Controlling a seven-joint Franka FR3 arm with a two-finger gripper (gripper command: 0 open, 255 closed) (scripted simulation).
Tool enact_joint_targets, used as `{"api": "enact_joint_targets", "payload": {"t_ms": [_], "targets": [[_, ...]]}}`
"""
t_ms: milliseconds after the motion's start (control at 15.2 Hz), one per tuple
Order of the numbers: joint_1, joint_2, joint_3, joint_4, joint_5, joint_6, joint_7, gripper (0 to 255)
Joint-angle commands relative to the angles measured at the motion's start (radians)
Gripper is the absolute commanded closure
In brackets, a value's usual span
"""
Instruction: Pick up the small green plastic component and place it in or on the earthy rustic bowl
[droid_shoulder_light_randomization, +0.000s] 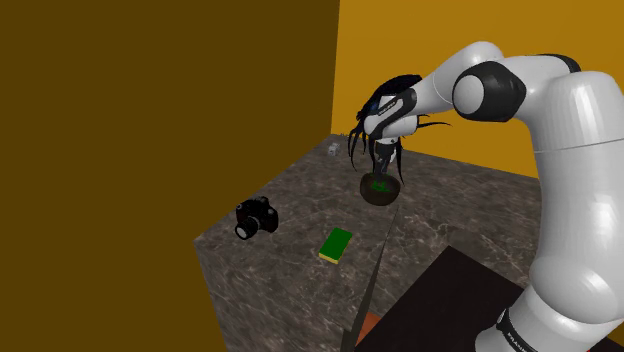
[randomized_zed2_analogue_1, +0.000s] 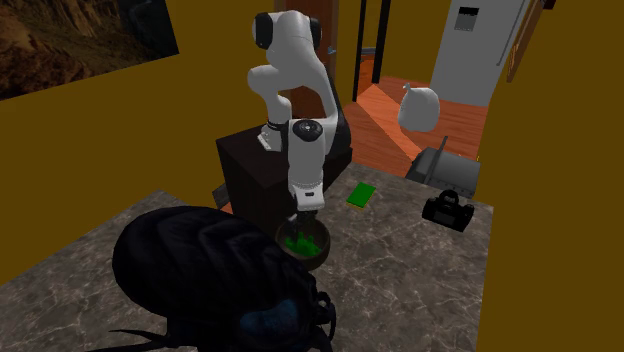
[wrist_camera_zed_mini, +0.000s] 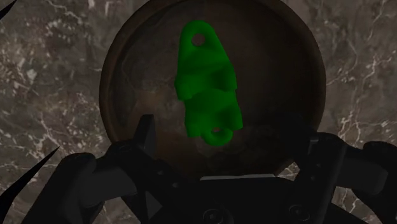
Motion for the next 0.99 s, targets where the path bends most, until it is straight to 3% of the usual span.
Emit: {"api": "enact_joint_targets", "payload": {"t_ms": [0, 132, 396, 924], "targets": [[0.0, 0.0, 0.0, 0.0, 0.0, 0.0, 0.0, 0], [0.0, 0.0, 0.0, 0.0, 0.0, 0.0, 0.0, 0], [0.009, -0.068, -0.008, 0.029, -0.014, -0.096, 0.008, 0], [0.008, -0.068, -0.008, 0.029, -0.014, -0.096, 0.008, 0]]}}
